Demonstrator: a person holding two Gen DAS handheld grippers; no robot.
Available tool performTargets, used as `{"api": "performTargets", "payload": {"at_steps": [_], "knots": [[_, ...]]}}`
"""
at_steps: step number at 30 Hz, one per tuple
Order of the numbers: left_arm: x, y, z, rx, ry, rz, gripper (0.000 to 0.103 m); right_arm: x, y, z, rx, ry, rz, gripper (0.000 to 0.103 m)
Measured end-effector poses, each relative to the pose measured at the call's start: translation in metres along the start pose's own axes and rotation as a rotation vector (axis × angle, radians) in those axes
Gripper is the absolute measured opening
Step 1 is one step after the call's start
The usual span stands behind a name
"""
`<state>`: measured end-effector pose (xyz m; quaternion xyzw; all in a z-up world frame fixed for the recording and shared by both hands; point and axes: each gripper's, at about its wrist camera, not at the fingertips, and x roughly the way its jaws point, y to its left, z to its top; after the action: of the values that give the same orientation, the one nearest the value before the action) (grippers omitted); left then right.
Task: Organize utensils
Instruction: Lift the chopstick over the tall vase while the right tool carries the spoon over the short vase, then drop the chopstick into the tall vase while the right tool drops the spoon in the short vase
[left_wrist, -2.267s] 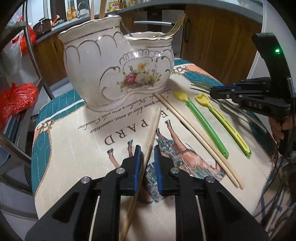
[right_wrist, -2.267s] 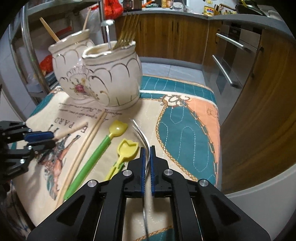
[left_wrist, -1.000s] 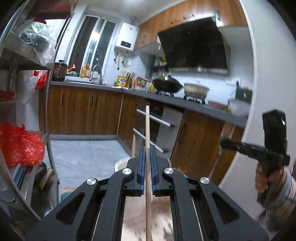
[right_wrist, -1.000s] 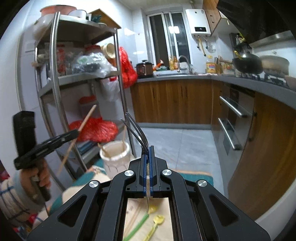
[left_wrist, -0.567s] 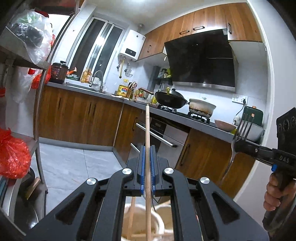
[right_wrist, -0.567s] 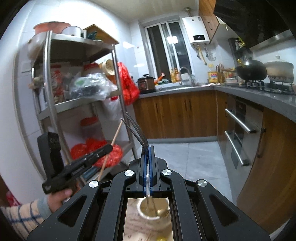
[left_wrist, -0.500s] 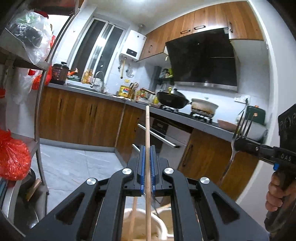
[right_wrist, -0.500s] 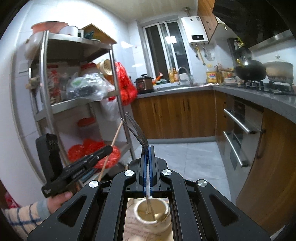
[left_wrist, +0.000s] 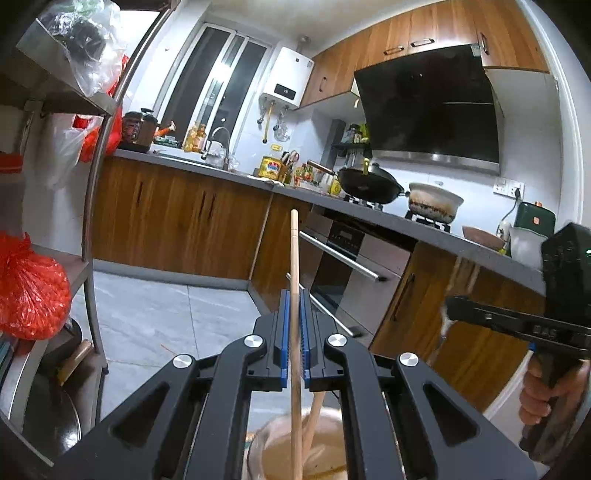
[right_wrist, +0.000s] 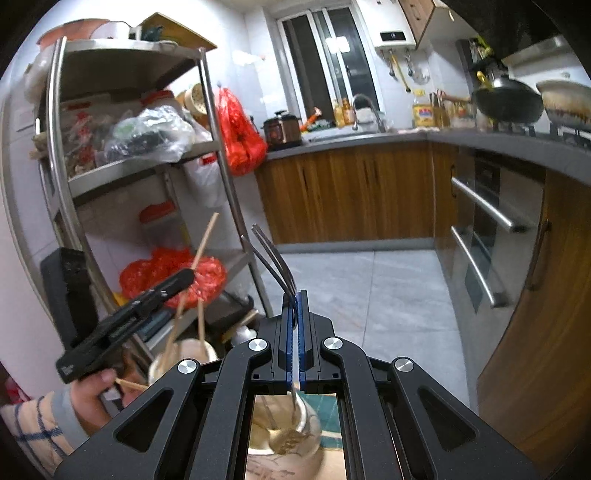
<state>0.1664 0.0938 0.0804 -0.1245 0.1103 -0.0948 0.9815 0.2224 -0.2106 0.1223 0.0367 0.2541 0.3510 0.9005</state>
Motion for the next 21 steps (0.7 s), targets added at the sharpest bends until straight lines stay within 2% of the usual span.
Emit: {"api": "performTargets", "payload": {"at_steps": [8,14,21], "knots": [[-0.01,0.006,-0.019,0.008,0.054,-0.045,0.005,0.017,-0.009,-0.025,0.047,0.074,0.021,0.003],[-0.018,0.0,-0.03,0.05,0.099,-0.048,0.005,0.022,-0.011,-0.035,0.054,0.112,0.029,0.003],[-0.024,-0.002,-0.035,0.119,0.139,-0.017,0.005,0.03,-0.009,-0.041,0.054,0.147,0.009,0.004]]}}
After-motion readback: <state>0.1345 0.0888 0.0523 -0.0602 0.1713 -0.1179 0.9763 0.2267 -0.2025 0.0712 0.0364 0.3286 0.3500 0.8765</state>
